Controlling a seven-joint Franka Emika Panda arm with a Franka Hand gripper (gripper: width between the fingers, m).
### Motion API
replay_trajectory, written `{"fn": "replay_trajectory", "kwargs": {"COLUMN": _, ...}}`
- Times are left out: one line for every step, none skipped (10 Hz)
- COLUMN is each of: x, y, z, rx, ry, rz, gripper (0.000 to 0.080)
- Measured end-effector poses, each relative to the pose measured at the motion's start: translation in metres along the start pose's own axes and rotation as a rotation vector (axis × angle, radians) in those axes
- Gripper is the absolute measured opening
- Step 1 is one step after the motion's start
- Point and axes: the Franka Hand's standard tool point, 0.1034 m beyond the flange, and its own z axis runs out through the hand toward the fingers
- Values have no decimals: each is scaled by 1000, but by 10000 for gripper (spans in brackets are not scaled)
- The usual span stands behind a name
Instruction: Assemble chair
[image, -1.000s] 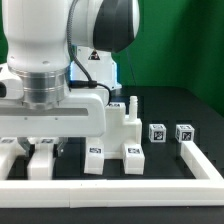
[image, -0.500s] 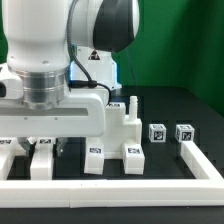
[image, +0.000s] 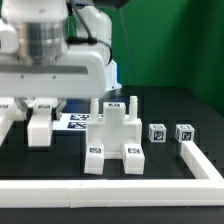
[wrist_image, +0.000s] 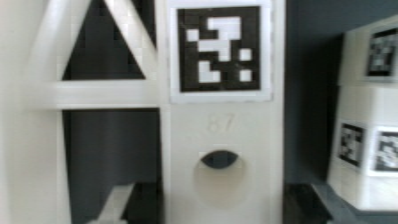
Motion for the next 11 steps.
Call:
{"fn": "replay_trajectory", "kwargs": {"x": -4, "y": -6, "z": -18, "rx": 8, "ry": -3, "rz": 2, "gripper": 284}}
{"fn": "replay_trajectory", "kwargs": {"x": -7, "y": -15, "z": -39, "rx": -1, "ry": 1, "rz": 2, "gripper": 284}}
{"fn": "replay_trajectory", "kwargs": {"x": -11, "y": -29, "z": -55, "rx": 3, "ry": 9, "rz": 4, "gripper": 284}}
{"fn": "replay_trajectory", "kwargs": {"x": -19, "y": -53, "z": -73, "rx": 13, "ry": -15, "rz": 49, "gripper": 284}}
{"fn": "replay_trajectory", "kwargs": {"x": -18, "y": -86, "z": -84, "rx": 10, "ry": -19, "rz": 70, "gripper": 284}}
{"fn": "replay_trajectory", "kwargs": {"x": -17, "y": -98, "z": -84, "rx": 8, "ry": -18, "rz": 50, "gripper": 284}}
{"fn": "replay_trajectory", "kwargs": {"x": -17, "y": -96, "z": -83, "rx": 8, "ry": -21, "rz": 53, "gripper": 284}}
{"fn": "replay_trajectory", "kwargs": {"x": -17, "y": -95, "z": -82, "rx": 8, "ry": -22, "rz": 54, "gripper": 284}}
{"fn": "replay_trajectory", "kwargs": {"x": -17, "y": -96, "z": -82, "rx": 8, "ry": -23, "rz": 52, "gripper": 284}}
{"fn": "replay_trajectory", "kwargs": {"x": -20, "y": -100, "z": -81, "rx": 4, "ry": -24, "rz": 86, "gripper": 284}}
{"fn": "replay_trajectory", "kwargs": {"x": -28, "y": -117, "z": -81, "rx": 5, "ry": -30, "rz": 107, "gripper": 284}}
